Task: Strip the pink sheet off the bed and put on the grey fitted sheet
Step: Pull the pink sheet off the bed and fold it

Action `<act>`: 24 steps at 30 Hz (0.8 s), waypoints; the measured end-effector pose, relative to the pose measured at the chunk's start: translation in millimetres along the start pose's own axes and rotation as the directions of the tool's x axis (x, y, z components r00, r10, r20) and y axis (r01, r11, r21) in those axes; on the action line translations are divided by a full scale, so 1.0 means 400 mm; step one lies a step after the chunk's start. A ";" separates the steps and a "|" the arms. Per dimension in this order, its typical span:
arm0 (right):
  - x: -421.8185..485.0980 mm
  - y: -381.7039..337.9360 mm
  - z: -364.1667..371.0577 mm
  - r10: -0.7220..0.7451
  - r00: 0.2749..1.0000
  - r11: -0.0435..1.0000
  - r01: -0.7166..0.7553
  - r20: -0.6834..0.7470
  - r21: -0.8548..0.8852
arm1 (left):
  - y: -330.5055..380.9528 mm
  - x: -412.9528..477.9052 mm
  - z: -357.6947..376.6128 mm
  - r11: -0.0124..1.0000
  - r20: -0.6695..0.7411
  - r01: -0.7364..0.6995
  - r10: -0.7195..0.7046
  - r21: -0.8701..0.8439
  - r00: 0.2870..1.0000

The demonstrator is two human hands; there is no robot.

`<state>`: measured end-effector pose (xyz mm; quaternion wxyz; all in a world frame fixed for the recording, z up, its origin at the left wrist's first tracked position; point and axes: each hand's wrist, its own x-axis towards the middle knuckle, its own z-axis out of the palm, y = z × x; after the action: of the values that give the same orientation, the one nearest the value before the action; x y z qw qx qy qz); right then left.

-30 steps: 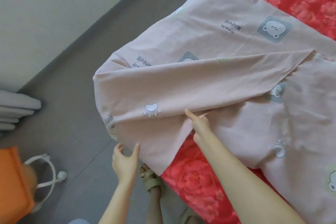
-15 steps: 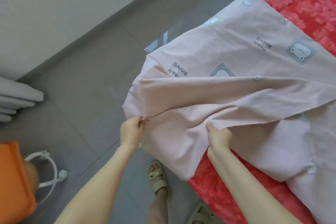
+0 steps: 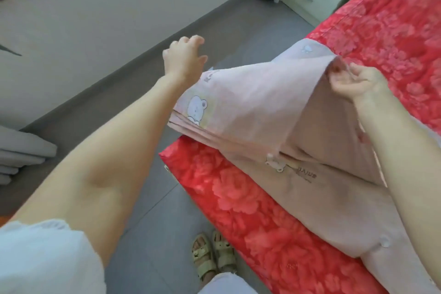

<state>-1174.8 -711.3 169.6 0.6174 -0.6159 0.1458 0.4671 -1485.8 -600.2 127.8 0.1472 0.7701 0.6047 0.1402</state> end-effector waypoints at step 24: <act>0.158 0.584 0.182 0.177 0.956 0.943 -0.232 -0.234 -0.237 | -0.394 -0.034 0.199 0.989 0.471 0.066 0.003 -0.130 0.882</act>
<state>-1347.1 -666.5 -9.5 0.4595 -0.7193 0.2104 0.4767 -1597.9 -582.7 -8.2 0.3461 0.7587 0.5518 -0.0104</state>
